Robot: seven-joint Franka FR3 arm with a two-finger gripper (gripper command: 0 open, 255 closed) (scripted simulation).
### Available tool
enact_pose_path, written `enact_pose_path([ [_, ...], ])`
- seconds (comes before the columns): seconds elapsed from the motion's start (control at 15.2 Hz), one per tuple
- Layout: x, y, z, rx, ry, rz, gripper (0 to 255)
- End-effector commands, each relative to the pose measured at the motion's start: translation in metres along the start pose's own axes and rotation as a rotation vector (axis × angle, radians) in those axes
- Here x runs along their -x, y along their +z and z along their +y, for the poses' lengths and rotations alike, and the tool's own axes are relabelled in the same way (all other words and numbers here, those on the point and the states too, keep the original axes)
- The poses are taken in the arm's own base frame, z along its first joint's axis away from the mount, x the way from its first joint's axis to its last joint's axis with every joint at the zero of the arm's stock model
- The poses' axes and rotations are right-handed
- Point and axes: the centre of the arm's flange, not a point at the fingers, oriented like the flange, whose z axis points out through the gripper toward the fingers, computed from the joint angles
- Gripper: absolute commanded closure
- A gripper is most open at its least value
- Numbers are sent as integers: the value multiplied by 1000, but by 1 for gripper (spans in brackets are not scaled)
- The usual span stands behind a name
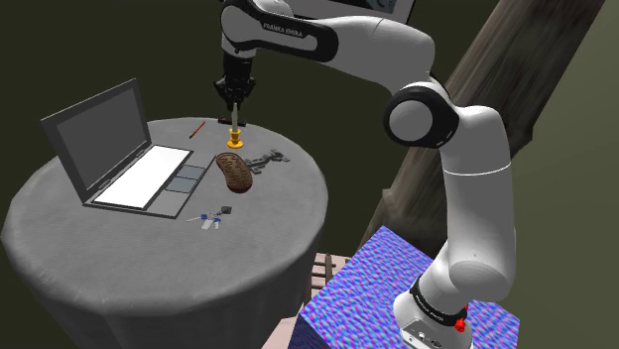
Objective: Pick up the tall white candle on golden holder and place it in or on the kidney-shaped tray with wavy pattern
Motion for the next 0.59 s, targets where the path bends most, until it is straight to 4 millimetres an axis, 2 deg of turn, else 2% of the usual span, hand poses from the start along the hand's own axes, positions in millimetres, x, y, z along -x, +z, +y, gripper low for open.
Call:
enact_pose_path([
  [0.0, 1, 11, 0, 0, 0, 1, 255],
  [0.53, 7, 52, 0, 0, 0, 1, 255],
])
